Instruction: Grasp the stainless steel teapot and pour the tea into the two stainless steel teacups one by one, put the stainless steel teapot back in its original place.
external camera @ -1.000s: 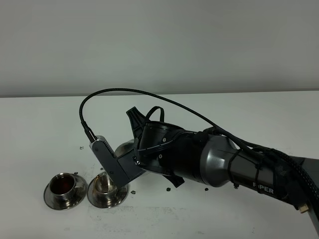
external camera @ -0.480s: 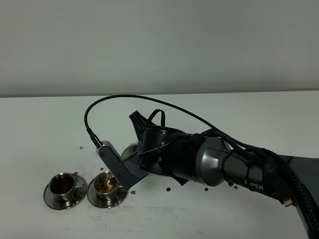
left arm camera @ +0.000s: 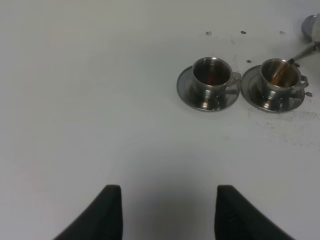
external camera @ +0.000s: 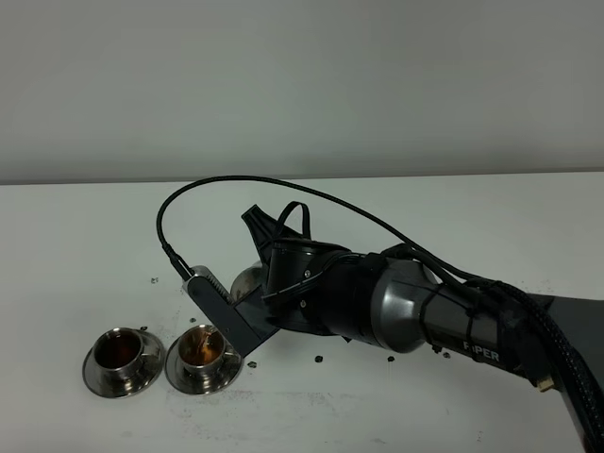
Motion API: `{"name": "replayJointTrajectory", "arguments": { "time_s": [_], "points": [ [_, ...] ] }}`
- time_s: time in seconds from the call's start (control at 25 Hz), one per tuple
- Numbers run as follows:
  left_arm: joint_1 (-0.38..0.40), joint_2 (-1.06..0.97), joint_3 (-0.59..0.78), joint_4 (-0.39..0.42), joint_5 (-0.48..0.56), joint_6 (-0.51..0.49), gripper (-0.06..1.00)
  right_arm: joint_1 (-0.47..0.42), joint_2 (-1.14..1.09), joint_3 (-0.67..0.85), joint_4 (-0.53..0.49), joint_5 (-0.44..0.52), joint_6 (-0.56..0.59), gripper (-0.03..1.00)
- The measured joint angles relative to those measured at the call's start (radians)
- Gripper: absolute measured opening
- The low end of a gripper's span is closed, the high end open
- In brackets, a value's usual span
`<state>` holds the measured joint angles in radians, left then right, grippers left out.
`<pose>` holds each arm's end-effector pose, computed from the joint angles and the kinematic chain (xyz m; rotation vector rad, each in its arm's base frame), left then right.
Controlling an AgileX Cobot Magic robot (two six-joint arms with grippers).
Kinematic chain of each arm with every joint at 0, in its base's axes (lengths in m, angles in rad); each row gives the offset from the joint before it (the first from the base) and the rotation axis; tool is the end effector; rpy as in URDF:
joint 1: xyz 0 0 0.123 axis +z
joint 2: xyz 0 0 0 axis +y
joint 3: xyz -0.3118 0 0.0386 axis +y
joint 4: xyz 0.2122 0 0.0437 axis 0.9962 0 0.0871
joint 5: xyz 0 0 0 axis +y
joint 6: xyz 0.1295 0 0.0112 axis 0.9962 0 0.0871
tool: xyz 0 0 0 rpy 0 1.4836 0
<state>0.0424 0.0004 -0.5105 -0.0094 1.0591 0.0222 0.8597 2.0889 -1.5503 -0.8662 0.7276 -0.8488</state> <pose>-0.0316 -0.0024 0.2455 -0.0200 2.0326 0.0294 0.3471 0.3020 0.2107 -2.3688 1.1140 -0.9441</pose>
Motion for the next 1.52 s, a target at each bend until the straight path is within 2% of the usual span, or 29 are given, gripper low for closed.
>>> {"name": "replayJointTrajectory", "arguments": {
  "time_s": [1.0, 1.52],
  "points": [
    [0.000, 0.000, 0.000, 0.000, 0.000, 0.000, 0.48, 0.000, 0.000, 0.000, -0.097, -0.005, -0.001, 0.20],
    [0.000, 0.000, 0.000, 0.000, 0.000, 0.000, 0.48, 0.000, 0.000, 0.000, -0.099, -0.006, -0.001, 0.20]
  ]
}}
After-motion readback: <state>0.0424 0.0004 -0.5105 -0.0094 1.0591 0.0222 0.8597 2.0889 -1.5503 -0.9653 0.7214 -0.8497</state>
